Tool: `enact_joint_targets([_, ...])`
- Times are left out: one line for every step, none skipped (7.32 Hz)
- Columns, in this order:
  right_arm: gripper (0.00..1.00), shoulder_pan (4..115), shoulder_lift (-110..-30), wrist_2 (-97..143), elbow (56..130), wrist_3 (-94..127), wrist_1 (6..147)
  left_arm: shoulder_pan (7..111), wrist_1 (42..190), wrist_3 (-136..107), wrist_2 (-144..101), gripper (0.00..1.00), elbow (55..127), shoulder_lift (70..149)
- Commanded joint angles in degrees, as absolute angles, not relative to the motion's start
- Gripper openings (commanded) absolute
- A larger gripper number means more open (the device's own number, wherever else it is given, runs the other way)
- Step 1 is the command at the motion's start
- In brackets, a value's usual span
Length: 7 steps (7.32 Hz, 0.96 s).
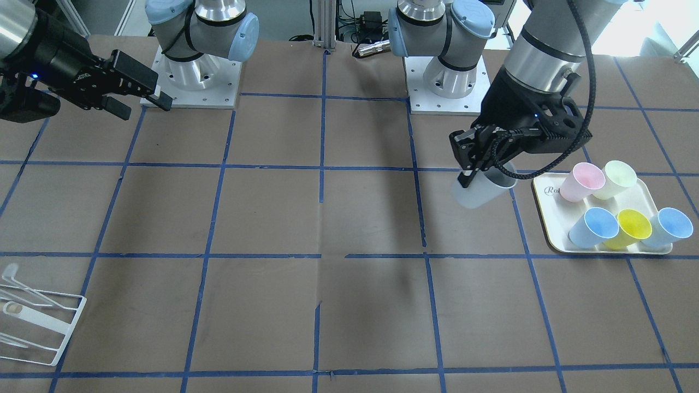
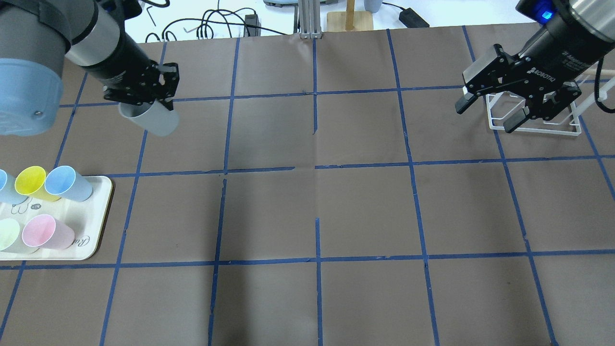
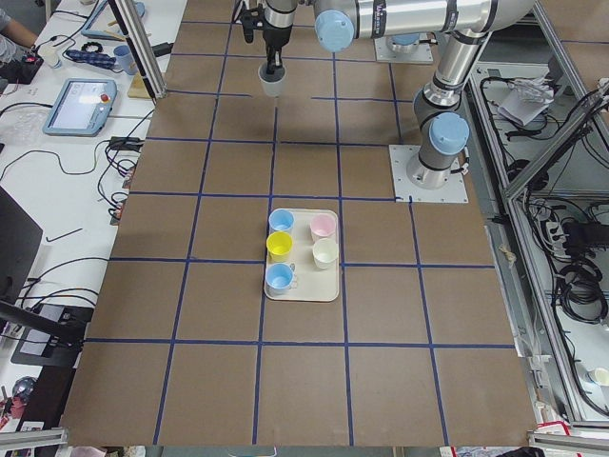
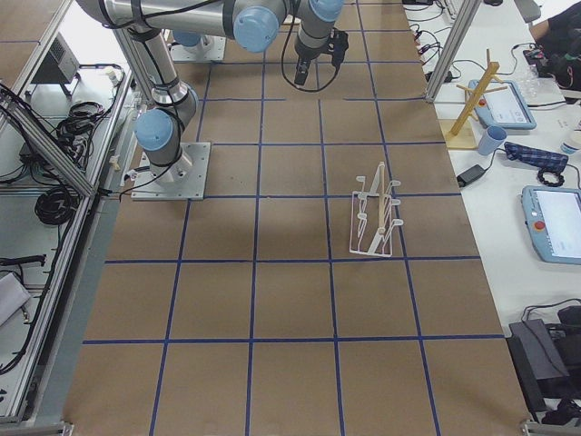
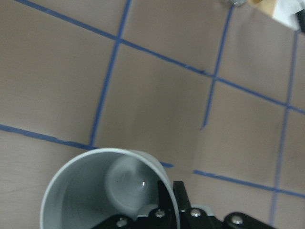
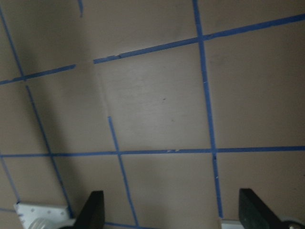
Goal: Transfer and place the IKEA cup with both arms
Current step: 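Lower the white cup with the left gripper beside the blue cup on the tray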
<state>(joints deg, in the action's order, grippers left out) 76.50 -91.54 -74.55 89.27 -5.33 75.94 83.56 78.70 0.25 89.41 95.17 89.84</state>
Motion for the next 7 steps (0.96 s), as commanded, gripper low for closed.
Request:
enact_joint_targets([1.0, 83.8, -91.8, -86.7, 92.8, 4.4, 86.4, 70.0, 84.6, 21.3, 95.5, 0.0, 96.3, 89.7])
enact_joint_targets([1.0, 85.6, -92.2, -87.6, 94.6, 9.1, 88.7, 62.6, 87.4, 31.1, 95.2, 0.0, 96.9, 89.5])
enact_joint_targets([1.0, 87.6, -93.5, -91.8, 96.3, 10.3, 89.2, 55.3, 87.8, 40.9, 95.3, 0.0, 97.3, 89.0])
enact_joint_targets([1.0, 88.5, -94.4, -92.8, 98.6, 9.8, 91.7, 47.1, 87.7, 52.2, 95.0, 0.0, 97.5, 89.3])
enact_joint_targets([1.0, 88.6, -96.9, -92.8, 99.3, 10.5, 92.6, 38.4, 86.1, 61.5, 94.7, 0.0, 98.3, 91.1])
enact_joint_targets([1.0, 88.2, -99.2, -91.9, 99.4, 8.5, 91.5, 32.6, 83.3, 67.8, 93.8, 0.0, 99.1, 93.3])
enact_joint_targets([1.0, 88.0, -99.9, -90.4, 99.1, 3.0, 88.9, 30.0, 75.4, 72.6, 90.7, 0.0, 99.8, 96.6])
